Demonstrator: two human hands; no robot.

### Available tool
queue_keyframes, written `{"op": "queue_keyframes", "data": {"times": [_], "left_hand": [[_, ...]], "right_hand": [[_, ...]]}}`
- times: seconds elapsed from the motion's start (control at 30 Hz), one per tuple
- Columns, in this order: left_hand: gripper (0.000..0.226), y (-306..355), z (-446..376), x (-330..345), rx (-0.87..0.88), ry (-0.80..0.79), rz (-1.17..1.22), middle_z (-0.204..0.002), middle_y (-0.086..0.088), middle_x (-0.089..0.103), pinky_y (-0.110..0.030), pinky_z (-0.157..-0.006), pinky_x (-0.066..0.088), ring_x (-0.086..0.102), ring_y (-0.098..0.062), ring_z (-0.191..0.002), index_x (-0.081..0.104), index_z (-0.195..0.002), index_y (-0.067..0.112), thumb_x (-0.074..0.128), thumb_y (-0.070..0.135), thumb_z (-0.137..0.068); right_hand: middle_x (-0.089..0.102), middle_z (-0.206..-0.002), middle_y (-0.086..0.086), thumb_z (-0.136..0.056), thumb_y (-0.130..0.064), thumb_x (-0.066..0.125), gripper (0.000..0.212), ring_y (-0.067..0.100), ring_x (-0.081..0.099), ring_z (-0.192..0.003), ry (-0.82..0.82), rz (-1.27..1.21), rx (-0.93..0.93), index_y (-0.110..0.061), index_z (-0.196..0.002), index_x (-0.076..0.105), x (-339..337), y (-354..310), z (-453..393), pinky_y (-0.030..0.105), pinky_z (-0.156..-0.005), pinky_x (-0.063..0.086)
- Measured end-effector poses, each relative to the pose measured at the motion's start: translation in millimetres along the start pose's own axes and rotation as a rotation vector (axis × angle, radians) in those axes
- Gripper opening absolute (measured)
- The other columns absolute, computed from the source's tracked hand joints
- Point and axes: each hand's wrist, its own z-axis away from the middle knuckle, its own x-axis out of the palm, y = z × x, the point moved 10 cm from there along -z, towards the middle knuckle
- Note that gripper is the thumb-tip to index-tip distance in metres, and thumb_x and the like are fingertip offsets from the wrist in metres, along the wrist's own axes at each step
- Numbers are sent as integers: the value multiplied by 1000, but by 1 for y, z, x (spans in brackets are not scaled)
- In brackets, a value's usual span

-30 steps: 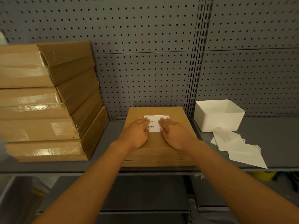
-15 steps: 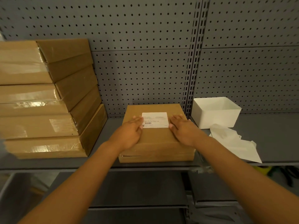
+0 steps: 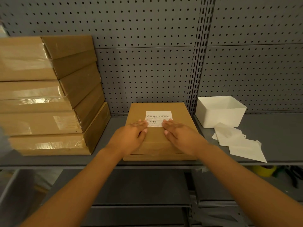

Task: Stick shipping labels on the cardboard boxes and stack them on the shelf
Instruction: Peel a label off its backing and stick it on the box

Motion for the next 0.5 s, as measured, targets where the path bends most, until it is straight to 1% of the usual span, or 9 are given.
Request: {"op": "queue_keyframes", "data": {"times": [0.07,0.1,0.17,0.2,0.27,0.33,0.4,0.47,0.5], "left_hand": [[44,-8,1,-7,-41,47,18,-149,6,39,-23,-114,25,30,-4,-140,43,-143,21,37,33,-101],[44,-1,-1,-6,-21,40,44,-150,5,39,-22,-114,23,29,-6,-140,42,-143,20,38,32,-101],[46,20,-7,2,46,-2,55,-151,4,37,-22,-113,22,28,-6,-141,40,-145,20,38,33,-101],[46,25,-9,5,59,-3,31,-150,5,38,-23,-113,25,30,-6,-140,41,-144,21,38,34,-100],[43,13,-9,-2,1,38,-7,-147,6,44,-25,-107,33,38,-8,-136,46,-141,22,39,34,-100],[41,-5,-10,-13,-73,94,6,-142,3,50,-25,-102,38,47,-12,-129,49,-138,19,41,31,-99],[42,-3,-19,-12,-64,78,56,-143,1,48,-22,-105,34,45,-14,-130,47,-139,16,41,28,-100],[44,14,-35,3,-20,-13,106,-150,0,39,-19,-110,22,34,-12,-138,41,-144,15,39,26,-101],[46,19,-41,12,-8,-63,106,-152,0,35,-20,-112,20,30,-12,-141,38,-145,16,38,26,-101]], "right_hand": [[24,-157,0,-103,-32,26,49,13,17,-146,58,-2,65,-15,-149,27,-8,15,2,25,-116,13],[26,-156,1,-103,-32,26,49,14,19,-146,79,-4,76,-15,-149,28,-10,13,0,26,-116,15],[27,-156,1,-103,-34,27,49,14,20,-145,89,-4,34,-16,-149,29,-5,-2,-8,28,-117,18],[27,-156,0,-103,-34,27,49,13,20,-145,78,5,9,-16,-149,29,0,-7,-11,28,-118,19],[29,-155,0,-103,-35,27,49,14,24,-144,60,7,33,-16,-148,31,0,3,-12,28,-117,21],[33,-153,3,-103,-33,29,48,18,32,-140,103,-10,137,-14,-146,35,-12,31,-11,30,-114,27],[36,-152,5,-102,-31,30,47,20,34,-139,134,-14,169,-11,-145,37,-17,36,-15,32,-114,29],[30,-155,7,-102,-30,30,49,20,26,-143,89,-8,83,-11,-147,32,-7,14,-30,33,-118,23],[26,-156,6,-103,-31,29,50,20,22,-145,50,0,43,-12,-149,28,0,5,-36,34,-119,20]]}}
